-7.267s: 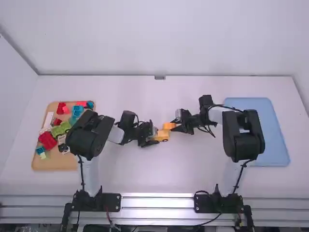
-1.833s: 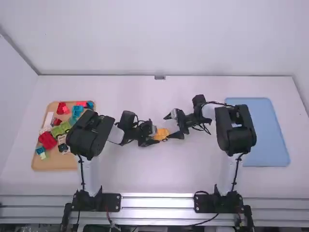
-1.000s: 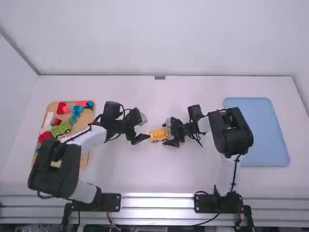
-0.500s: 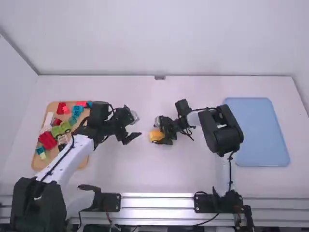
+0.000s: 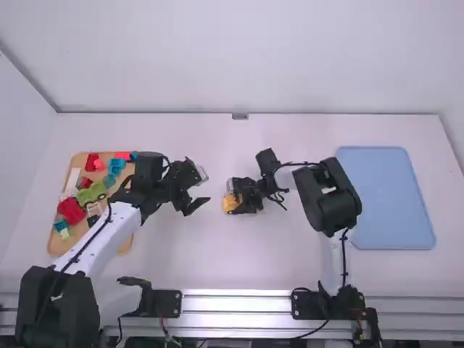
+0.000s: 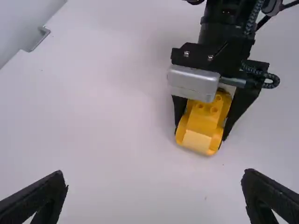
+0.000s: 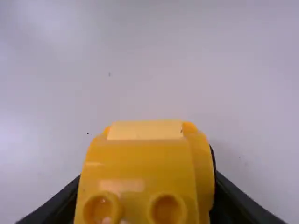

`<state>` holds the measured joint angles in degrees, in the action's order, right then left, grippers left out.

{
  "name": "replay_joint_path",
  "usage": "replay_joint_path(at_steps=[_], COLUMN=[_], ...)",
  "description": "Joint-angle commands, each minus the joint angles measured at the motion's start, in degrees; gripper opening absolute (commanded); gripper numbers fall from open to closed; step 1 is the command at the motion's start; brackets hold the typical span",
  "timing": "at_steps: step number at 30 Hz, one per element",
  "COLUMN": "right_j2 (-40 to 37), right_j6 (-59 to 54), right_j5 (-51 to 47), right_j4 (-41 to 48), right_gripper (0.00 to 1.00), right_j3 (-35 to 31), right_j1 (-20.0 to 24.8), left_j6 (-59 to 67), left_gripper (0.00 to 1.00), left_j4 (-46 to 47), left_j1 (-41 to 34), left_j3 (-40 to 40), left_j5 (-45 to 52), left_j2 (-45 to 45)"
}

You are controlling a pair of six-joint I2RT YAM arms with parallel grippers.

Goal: Assemble lego blocks to make yellow taxi

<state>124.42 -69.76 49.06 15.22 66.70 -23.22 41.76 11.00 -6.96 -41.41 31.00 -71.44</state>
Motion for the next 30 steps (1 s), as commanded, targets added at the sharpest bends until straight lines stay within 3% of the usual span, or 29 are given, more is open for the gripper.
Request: replay_joint_path(at_steps=[1,3,8,15,20,25,28,30], right_j2=[-2.1,-4.1,-9.2,-14.1,-16.4,-16.7,-16.6,-16.5], right_j6=[-2.2,-3.9,-5.9,9.5,17.6,22.0,22.0,25.1], right_j5=[-2.7,-7.8,-28.2,-44.0,-41.3,-32.6,-23.1,-16.4], right_j4=[4.3,11.4,28.8,29.4,28.2,23.5,16.5,6.4], right_gripper=[0.49,0.42,0.41,0.4,0.33,0.35,0.3,0.3], right_j3=[2.2,4.7,11.9,14.1,14.0,13.8,11.8,7.2], right_j1=[1.6,2.9,7.4,17.7,28.6,39.7,45.2,49.4], left_j6=[0.0,0.0,0.0,0.2,3.2,2.6,2.6,2.6], left_gripper=[0.99,0.99,0.99,0.99,0.99,0.99,0.99,0.99], left_j4=[-0.8,-1.8,-4.6,-7.1,-7.7,-9.2,-9.6,-9.6], left_j1=[0.4,0.5,0.4,0.4,0.7,0.4,0.9,1.0], left_j3=[-0.3,-0.3,-0.3,-0.3,-0.3,-0.3,-0.3,-0.3], left_j5=[-2.2,-4.4,-5.6,-8.1,-8.1,-8.1,-8.1,-8.0], left_j2=[0.9,0.9,0.8,0.8,0.8,0.8,0.8,0.8])
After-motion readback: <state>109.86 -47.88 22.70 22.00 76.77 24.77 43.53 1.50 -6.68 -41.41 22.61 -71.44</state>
